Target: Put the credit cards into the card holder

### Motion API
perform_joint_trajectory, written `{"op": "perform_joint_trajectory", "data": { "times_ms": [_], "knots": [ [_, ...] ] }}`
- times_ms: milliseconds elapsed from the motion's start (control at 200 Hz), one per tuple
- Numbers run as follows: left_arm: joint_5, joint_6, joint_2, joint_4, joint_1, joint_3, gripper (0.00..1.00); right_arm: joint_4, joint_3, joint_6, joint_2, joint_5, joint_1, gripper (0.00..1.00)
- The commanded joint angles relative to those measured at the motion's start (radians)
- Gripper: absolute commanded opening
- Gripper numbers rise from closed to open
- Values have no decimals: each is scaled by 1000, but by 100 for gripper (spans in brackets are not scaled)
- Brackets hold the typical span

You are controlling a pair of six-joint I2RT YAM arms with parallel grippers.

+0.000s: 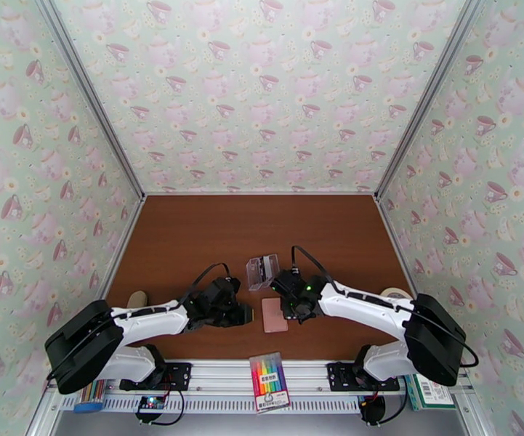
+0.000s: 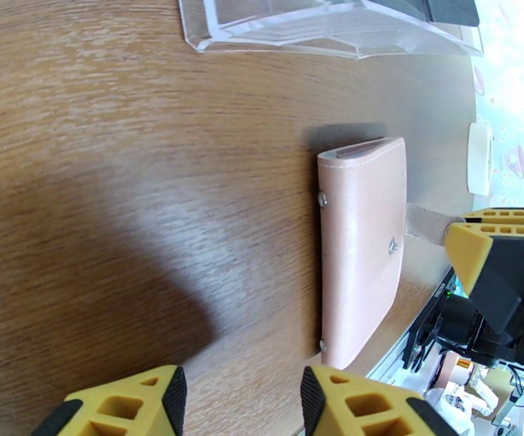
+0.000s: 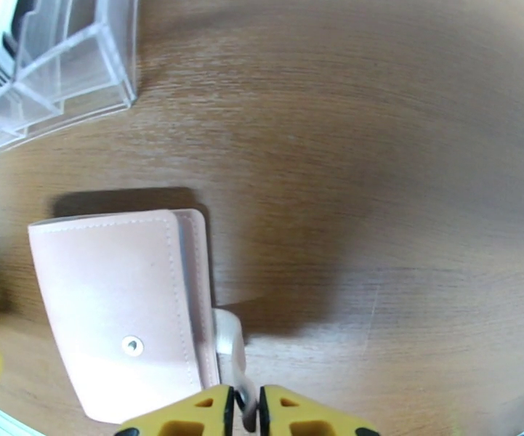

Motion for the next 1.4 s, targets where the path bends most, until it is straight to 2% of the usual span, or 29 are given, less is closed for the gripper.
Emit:
{"op": "perform_joint_trajectory", "data": {
  "times_ms": [0, 260, 521, 711, 881, 1012, 1077, 1222, 1397],
  "knots": [
    [-20, 17, -17, -15, -2, 27, 49, -18, -2, -8, -25, 11, -5, 20],
    [-32, 24, -19, -31, 0, 30, 49, -12, -6, -16, -11, 10, -5, 17],
    [-29, 25, -22, -38, 0, 36, 49, -8, 6, -27, -15, 2, -5, 0],
    [-45, 33, -43, -76, 6, 50, 49, -14, 33, -51, -65, -51, -6, 0],
    [-111, 59, -128, -193, 34, 67, 50, -53, 106, -71, -166, -117, -6, 0],
    [-179, 61, -254, -295, 87, 61, 52, 99, 134, -59, -284, -346, -5, 0],
    [-191, 66, -325, -325, 117, 50, 55, 164, 150, -41, -331, -405, -3, 0],
    [-191, 82, -431, -391, 165, 45, 57, 143, 214, -71, -351, -386, 1, 0],
    [-161, 75, -465, -391, 178, 25, 57, 145, 204, -59, -319, -383, 8, 0]
  ]
}}
